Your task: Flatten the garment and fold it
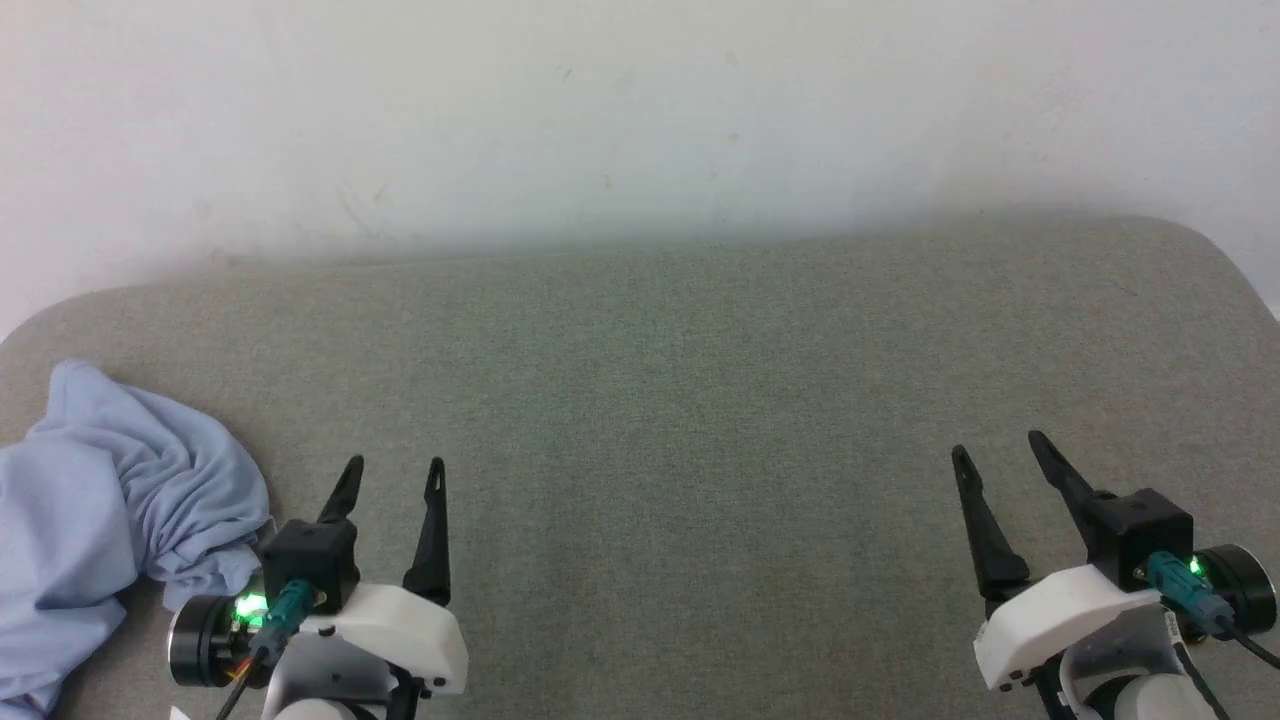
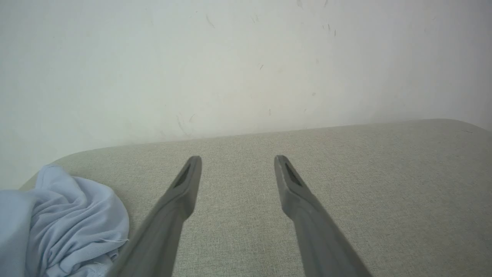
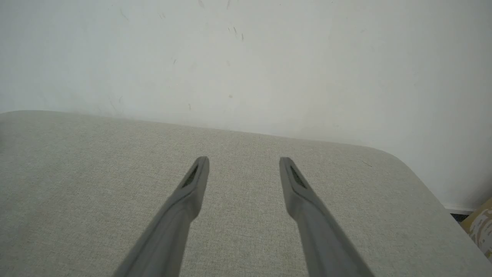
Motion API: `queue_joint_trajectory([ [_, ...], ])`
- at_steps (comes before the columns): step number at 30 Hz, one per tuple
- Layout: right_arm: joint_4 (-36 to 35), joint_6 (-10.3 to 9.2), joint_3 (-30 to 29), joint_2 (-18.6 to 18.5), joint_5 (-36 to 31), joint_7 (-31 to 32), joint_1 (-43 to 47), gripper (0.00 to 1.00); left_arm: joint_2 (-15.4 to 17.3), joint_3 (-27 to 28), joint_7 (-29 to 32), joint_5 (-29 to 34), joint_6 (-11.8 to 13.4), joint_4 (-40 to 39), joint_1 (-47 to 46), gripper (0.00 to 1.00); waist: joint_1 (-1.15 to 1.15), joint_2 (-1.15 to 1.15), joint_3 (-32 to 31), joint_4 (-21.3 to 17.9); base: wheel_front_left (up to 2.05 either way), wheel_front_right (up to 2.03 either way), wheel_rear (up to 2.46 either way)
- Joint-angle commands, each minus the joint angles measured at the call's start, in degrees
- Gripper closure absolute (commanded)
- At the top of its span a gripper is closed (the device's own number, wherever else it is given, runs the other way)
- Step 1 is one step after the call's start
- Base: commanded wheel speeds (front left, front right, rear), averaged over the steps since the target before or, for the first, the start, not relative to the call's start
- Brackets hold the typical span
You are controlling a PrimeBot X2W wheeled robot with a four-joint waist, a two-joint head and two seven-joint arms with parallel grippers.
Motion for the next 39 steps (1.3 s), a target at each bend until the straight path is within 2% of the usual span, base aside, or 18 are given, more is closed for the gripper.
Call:
queue_joint_trajectory([
  [1, 0.3, 0.0, -0.3, 0.0, 0.5, -0.6, 0.0, 0.0, 0.0, -0.2, -0.6, -0.7, 0.2, 0.3, -0.4, 0.0, 0.0, 0.0, 0.0, 0.0, 0.0, 0.0, 0.0],
  [19, 1.1, -0.01, -0.8, 0.1, 1.6, -2.3, 0.0, 0.0, 0.0, 0.0, -2.7, -3.9, 0.7, 1.0, -0.6, 0.0, 0.0, 0.0, -0.1, 1.5, 0.0, 0.0, 0.0],
  [39, -0.5, -0.02, 0.0, 0.1, 2.5, -3.3, 0.2, 0.0, 0.0, 1.2, -5.1, -7.1, 1.0, 2.5, -0.4, 0.0, 0.0, 0.0, 0.1, 7.4, 0.0, 0.0, 0.0],
])
